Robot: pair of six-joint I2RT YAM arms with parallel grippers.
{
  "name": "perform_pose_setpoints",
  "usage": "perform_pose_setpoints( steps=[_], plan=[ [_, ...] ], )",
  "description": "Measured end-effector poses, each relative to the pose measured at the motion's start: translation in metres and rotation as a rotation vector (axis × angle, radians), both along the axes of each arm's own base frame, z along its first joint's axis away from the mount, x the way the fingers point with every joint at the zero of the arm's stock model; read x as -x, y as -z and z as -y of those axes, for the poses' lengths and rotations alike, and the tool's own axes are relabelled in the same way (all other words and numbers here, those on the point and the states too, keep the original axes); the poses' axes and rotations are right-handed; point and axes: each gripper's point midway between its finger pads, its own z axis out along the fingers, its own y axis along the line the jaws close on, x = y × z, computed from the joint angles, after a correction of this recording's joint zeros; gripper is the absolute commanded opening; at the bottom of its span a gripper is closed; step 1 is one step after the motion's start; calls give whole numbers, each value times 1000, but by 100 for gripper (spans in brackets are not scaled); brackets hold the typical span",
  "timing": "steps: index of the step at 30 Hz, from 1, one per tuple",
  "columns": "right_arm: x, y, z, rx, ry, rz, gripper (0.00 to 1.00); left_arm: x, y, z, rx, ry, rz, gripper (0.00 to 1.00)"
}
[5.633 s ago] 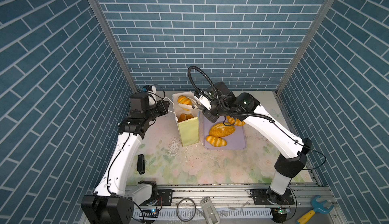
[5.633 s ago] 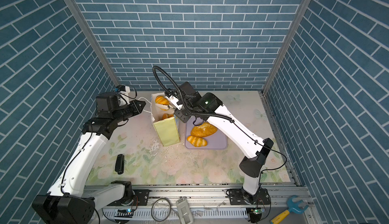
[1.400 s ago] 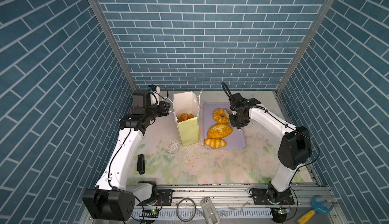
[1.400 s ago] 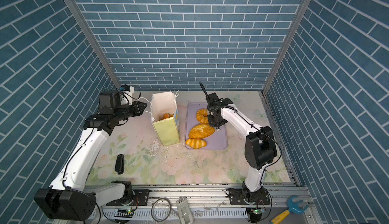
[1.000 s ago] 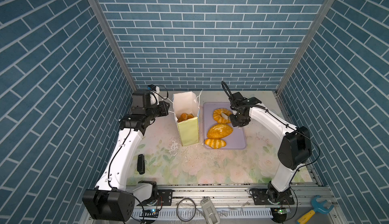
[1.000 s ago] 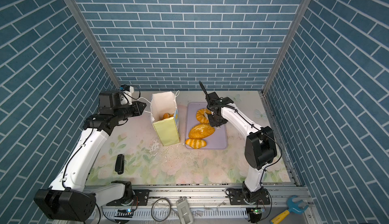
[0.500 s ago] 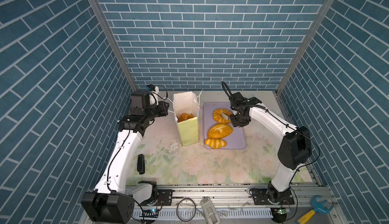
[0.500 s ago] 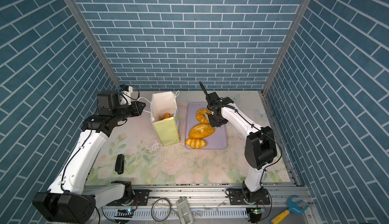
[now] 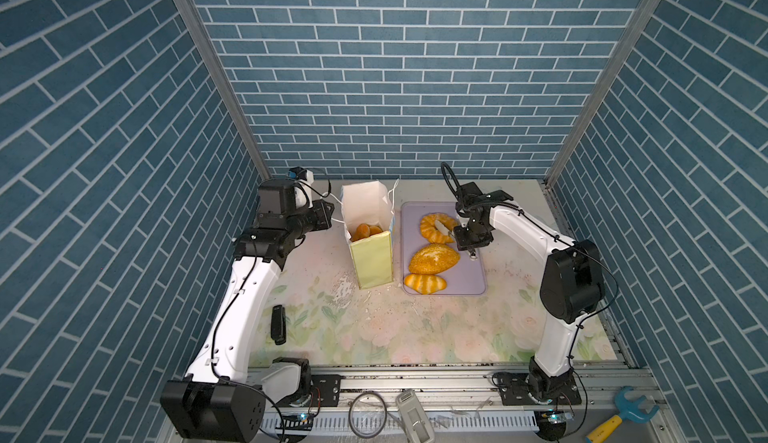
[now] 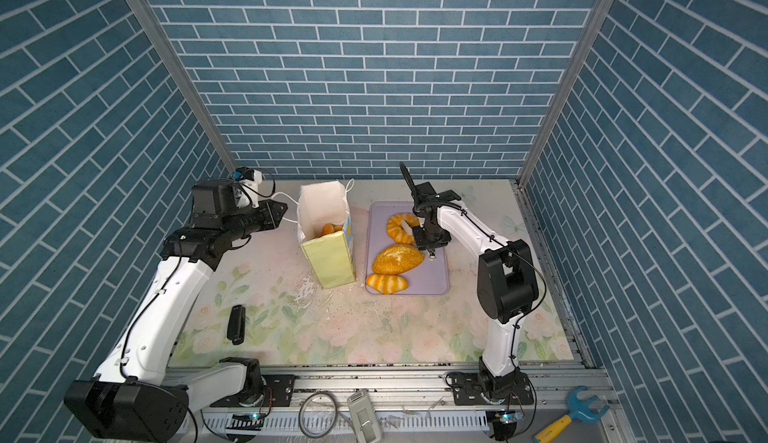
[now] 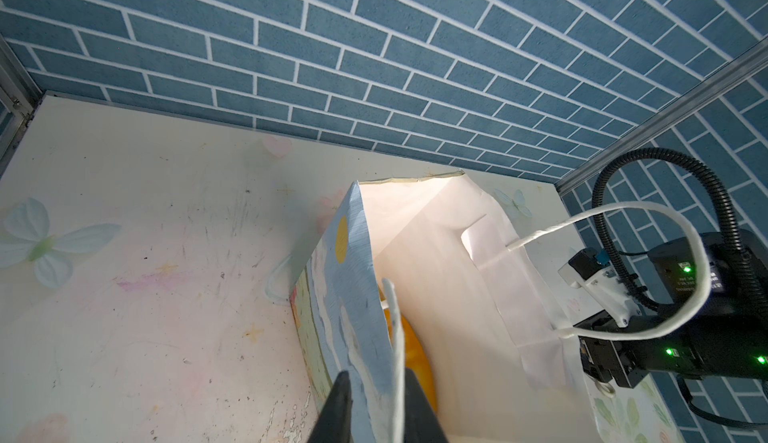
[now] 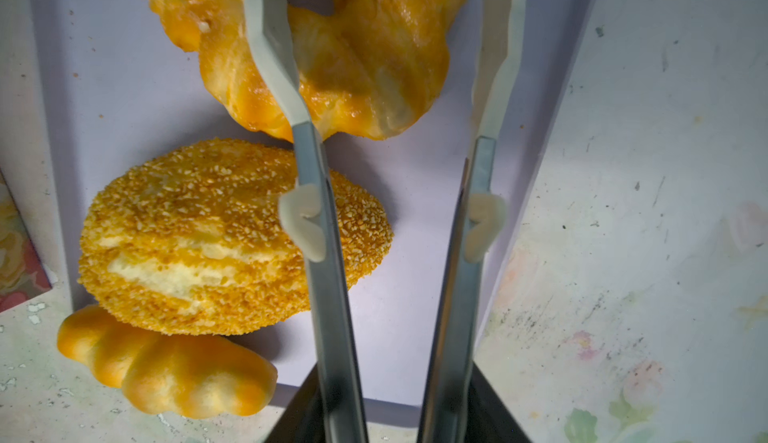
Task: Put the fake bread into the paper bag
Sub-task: 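Lower the tongs around the ring bread's edge and close them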
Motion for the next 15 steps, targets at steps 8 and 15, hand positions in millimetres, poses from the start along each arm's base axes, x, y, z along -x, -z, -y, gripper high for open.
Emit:
perform_pose_setpoints(
  steps=[8,15],
  plan=[
    [1,1,-2,-18,-1,-13,36,0,1,0,0,0,-3,22],
    [1,1,-1,-15,1,-12,30,0,3,0,0,0,-6,22]
  ],
)
